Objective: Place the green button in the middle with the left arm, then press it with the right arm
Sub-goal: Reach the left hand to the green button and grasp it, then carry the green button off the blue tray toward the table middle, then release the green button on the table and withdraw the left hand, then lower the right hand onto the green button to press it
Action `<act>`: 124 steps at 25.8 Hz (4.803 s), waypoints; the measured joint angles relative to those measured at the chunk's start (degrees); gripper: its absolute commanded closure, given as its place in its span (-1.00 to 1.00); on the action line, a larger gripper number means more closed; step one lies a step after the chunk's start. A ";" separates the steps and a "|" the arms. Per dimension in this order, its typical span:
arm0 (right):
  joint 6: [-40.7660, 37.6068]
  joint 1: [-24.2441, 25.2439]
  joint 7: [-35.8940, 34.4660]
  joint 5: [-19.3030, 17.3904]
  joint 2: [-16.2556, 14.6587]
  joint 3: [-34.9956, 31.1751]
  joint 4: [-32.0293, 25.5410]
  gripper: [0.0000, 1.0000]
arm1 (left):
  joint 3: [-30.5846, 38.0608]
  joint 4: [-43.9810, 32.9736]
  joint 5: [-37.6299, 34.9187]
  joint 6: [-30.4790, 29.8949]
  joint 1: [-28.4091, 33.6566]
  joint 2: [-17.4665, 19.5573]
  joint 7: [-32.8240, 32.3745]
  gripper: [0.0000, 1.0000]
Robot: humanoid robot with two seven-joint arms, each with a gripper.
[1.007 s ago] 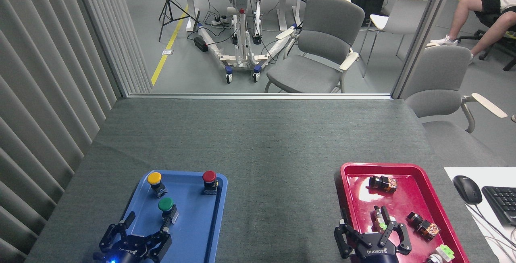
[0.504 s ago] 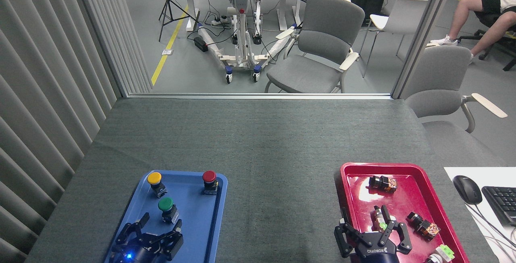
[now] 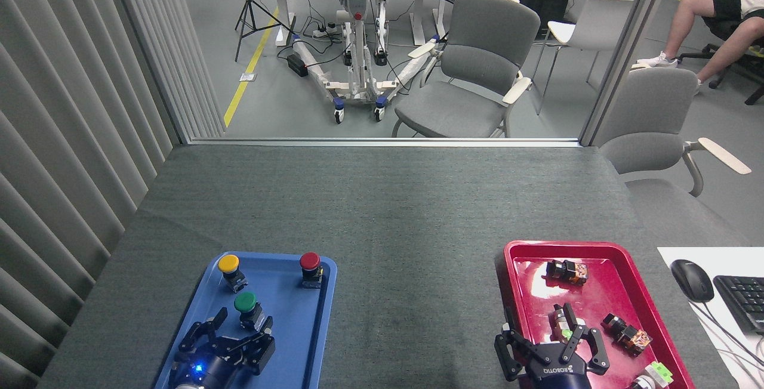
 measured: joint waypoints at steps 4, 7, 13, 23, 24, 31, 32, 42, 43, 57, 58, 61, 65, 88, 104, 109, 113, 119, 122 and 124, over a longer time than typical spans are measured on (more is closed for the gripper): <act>-0.01 -0.09 0.25 -0.01 0.04 0.01 0.01 -0.99 | -0.08 0.69 -0.05 -0.06 -0.32 0.02 1.39 -0.55; -0.04 -0.09 -0.07 -0.01 0.06 0.08 -0.01 -0.99 | -0.08 1.15 -0.05 -0.09 -0.53 -0.02 1.79 -0.35; -0.04 -0.55 -0.23 -0.01 0.07 0.06 -0.04 -0.99 | -0.45 2.84 0.01 -0.06 -1.32 -0.15 1.94 0.61; -0.04 -0.79 -0.25 -0.06 -0.31 -0.18 -0.04 -0.99 | -5.53 -1.32 -0.55 -1.89 0.20 1.23 8.57 1.00; -0.04 -0.79 -0.29 -0.06 -0.32 -0.14 -0.04 -0.99 | -6.33 -3.09 -0.62 -2.23 0.48 1.11 8.78 1.00; 0.06 -1.42 -0.17 0.03 -0.43 0.07 0.00 -0.99 | -18.67 -6.26 -2.43 -2.88 -2.28 -6.54 8.86 1.00; 0.07 -1.46 -0.10 0.03 -0.48 0.06 0.00 -0.99 | -20.52 -4.70 -3.24 -2.88 -3.33 -8.13 8.71 1.00; 0.43 -2.06 0.17 0.04 -1.03 -0.19 -0.02 -0.99 | -28.73 15.90 -6.64 -2.67 -12.46 -17.97 8.38 1.00; 0.43 -2.02 0.17 0.04 -1.04 -0.16 -0.02 -0.99 | -28.90 16.91 -6.65 -2.59 -12.77 -18.19 8.52 1.00; -0.31 -1.85 0.32 -0.02 -0.83 0.10 0.07 -0.98 | -29.29 18.72 -5.86 -3.95 -13.47 -18.59 9.87 -0.98; -0.31 -1.97 0.48 -0.02 -0.66 0.09 0.09 -0.98 | -29.23 18.42 -5.80 -4.16 -13.39 -18.51 9.88 -0.98; -0.31 -2.33 0.68 -0.02 -0.40 0.05 0.09 -0.93 | -29.10 16.10 -5.71 -4.48 -12.73 -18.13 9.89 -0.98; -0.31 -2.38 0.70 -0.03 -0.24 0.16 0.14 -0.64 | -28.46 9.89 -5.67 -4.29 -10.54 -16.25 9.93 -0.98; -7.98 -1.89 0.67 -5.45 0.22 12.79 3.83 1.00 | 7.02 -23.17 -3.95 9.78 13.34 -5.17 8.04 -0.98; -4.86 -3.85 0.64 -5.05 0.77 14.03 12.74 1.00 | 10.88 -24.80 3.82 8.54 14.82 -2.07 7.60 -0.98; -3.72 -4.72 -0.25 -5.04 0.72 15.00 15.31 1.00 | 10.85 -23.82 3.84 7.25 15.81 0.13 7.59 -0.98; -3.38 -4.79 -0.50 -5.03 0.72 15.36 15.85 1.00 | 10.89 -23.76 4.12 6.02 16.45 1.67 7.59 -0.98; -3.11 -4.82 -0.07 -5.64 1.19 15.13 14.63 1.00 | 10.99 -24.31 4.64 4.81 16.55 2.03 7.68 -0.98; -3.10 -4.96 0.76 -7.51 1.95 14.89 12.65 1.00 | 10.98 -24.41 4.72 4.57 16.55 1.94 7.68 -0.98; -3.00 -5.03 0.48 -9.27 2.17 14.83 11.11 1.00 | 10.95 -24.42 4.75 4.25 16.78 1.91 7.68 -0.98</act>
